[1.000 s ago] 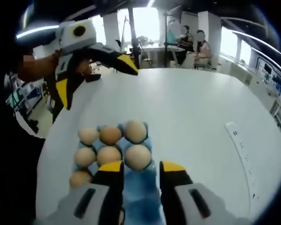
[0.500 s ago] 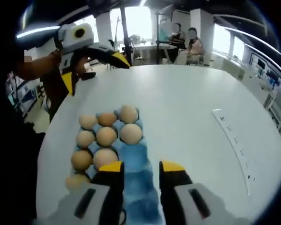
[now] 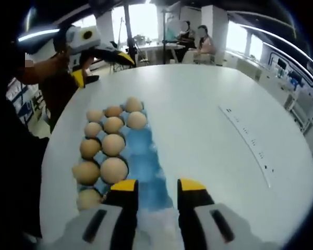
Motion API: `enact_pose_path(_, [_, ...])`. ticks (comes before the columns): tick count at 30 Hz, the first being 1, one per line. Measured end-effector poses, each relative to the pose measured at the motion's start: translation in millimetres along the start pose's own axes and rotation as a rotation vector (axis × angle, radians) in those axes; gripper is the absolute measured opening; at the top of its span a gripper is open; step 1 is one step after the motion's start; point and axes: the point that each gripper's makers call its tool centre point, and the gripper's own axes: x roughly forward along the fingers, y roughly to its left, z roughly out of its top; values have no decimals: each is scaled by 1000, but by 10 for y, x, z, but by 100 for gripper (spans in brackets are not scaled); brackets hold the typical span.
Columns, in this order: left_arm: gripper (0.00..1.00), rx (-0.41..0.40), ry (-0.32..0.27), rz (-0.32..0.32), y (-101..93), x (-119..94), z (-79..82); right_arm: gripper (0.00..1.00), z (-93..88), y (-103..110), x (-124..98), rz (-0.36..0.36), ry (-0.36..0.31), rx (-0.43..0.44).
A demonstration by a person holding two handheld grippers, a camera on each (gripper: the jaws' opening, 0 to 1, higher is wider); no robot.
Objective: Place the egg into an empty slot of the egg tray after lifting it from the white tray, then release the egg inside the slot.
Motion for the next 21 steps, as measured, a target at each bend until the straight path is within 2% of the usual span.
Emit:
enact_pose_path(9, [72,3,-2,1,-7,-3,24,30,-300,-61,-230,-43,22,42])
enact_pose_path(21, [72,5,2,-1,-11,3,17,30,-785,-204,-582,-114,95,91])
